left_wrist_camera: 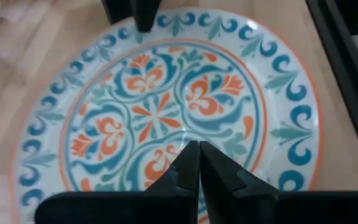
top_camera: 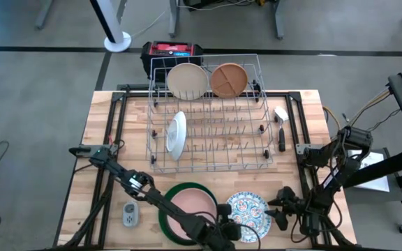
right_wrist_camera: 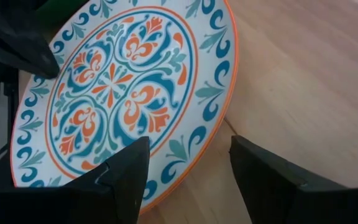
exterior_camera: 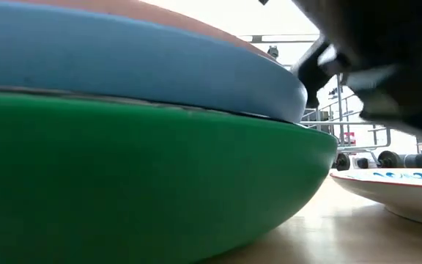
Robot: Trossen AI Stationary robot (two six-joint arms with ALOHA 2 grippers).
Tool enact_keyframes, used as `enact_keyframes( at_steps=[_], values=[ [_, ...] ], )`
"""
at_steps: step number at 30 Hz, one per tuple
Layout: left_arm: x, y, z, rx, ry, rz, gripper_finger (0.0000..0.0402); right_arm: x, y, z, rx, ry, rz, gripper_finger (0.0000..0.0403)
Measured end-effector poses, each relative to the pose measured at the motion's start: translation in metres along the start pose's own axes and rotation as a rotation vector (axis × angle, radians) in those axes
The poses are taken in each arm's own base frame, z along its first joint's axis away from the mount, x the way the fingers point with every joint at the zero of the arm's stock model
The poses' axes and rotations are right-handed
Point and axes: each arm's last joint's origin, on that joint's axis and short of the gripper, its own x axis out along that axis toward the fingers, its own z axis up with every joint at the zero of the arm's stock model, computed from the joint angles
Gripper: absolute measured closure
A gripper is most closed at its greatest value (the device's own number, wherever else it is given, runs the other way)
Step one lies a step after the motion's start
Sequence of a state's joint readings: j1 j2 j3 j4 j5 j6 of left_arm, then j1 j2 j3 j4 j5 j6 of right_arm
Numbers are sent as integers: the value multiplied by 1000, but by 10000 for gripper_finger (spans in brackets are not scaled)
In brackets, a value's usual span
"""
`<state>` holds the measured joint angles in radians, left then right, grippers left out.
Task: Sort dishes
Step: Put the white patterned plate into the dish rack
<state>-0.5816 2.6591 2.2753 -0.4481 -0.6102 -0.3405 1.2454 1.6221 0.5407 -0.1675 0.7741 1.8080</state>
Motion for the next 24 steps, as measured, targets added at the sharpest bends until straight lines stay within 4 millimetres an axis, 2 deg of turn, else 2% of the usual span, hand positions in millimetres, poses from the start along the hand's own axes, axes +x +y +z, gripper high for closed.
enact_keyframes(
  at_steps=[9, 24],
  values=[
    [7, 6, -1, -18, 9, 11, 401, 2, -1, 1, 1, -6, -13, 237],
    [16, 19, 0, -24, 33, 14, 401, 8, -7, 7, 19, -44, -33, 386]
  ],
)
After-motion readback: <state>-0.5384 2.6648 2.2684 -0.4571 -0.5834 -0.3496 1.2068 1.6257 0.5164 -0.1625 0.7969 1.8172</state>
